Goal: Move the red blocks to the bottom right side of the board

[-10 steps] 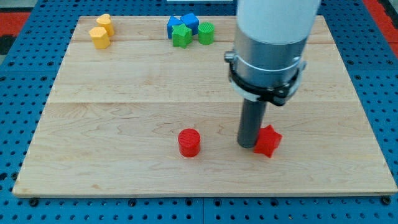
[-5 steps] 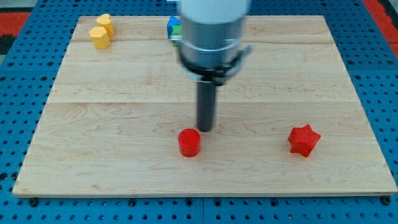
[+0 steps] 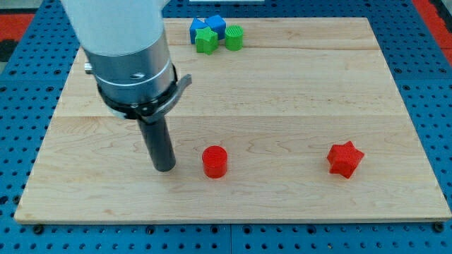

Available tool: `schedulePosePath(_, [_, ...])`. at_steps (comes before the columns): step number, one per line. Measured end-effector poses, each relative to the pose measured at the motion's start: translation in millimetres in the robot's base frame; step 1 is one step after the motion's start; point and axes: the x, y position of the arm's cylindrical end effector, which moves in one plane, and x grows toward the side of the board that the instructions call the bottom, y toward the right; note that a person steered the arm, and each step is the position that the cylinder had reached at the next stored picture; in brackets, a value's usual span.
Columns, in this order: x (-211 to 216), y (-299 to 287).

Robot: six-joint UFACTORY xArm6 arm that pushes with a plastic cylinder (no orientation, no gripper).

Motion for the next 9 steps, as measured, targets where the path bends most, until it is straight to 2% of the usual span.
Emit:
schedulePosePath(2, [0.0, 52.7])
schedulePosePath(6, [0.0, 249.3])
schedulePosePath(8, [0.0, 250.0])
schedulePosePath(9, [-4.4, 225.8])
